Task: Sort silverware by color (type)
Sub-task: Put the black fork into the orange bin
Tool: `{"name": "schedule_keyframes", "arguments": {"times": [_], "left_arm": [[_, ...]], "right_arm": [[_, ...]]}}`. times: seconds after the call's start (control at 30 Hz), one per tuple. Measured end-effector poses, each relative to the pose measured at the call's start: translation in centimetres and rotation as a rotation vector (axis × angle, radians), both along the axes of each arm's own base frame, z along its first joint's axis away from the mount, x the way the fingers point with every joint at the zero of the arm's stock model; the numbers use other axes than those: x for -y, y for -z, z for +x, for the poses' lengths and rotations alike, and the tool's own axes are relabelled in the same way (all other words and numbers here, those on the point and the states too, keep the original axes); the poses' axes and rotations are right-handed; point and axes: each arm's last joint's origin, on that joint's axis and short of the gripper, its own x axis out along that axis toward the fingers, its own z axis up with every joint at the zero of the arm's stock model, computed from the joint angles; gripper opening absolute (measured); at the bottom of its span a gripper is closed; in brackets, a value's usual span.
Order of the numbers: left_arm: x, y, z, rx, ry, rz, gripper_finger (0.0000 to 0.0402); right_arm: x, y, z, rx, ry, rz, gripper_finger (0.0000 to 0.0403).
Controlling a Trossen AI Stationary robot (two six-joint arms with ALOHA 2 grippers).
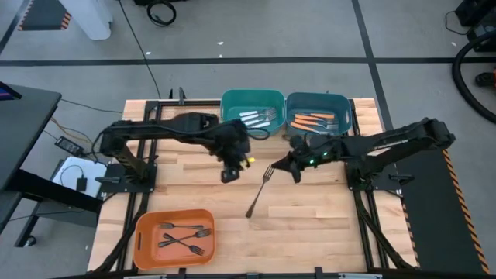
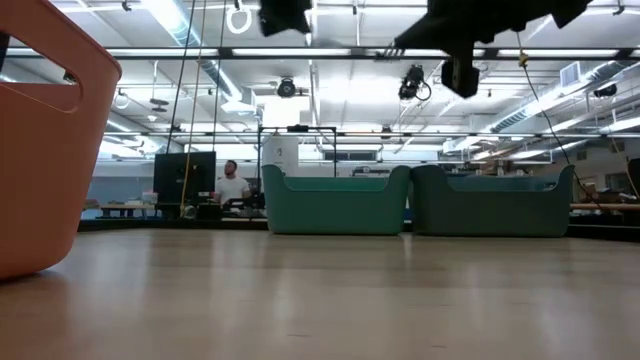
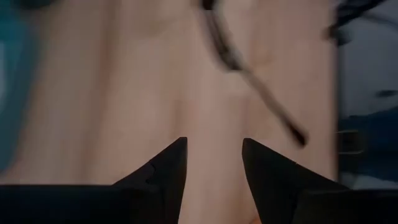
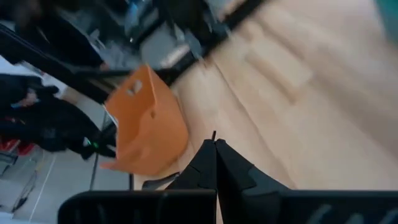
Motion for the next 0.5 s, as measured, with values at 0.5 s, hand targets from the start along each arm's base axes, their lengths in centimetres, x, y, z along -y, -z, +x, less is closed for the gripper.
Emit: {"name": "schedule_keyframes", "arguments": {"times": [0.5], "left_arm": [[-0.9, 3.4, 6.5, 0.136, -0.113, -0.379, 0.0164]], "right_arm": [[2.5, -4.0, -5.4, 0.123, 0.047, -0.139, 0.0]]}}
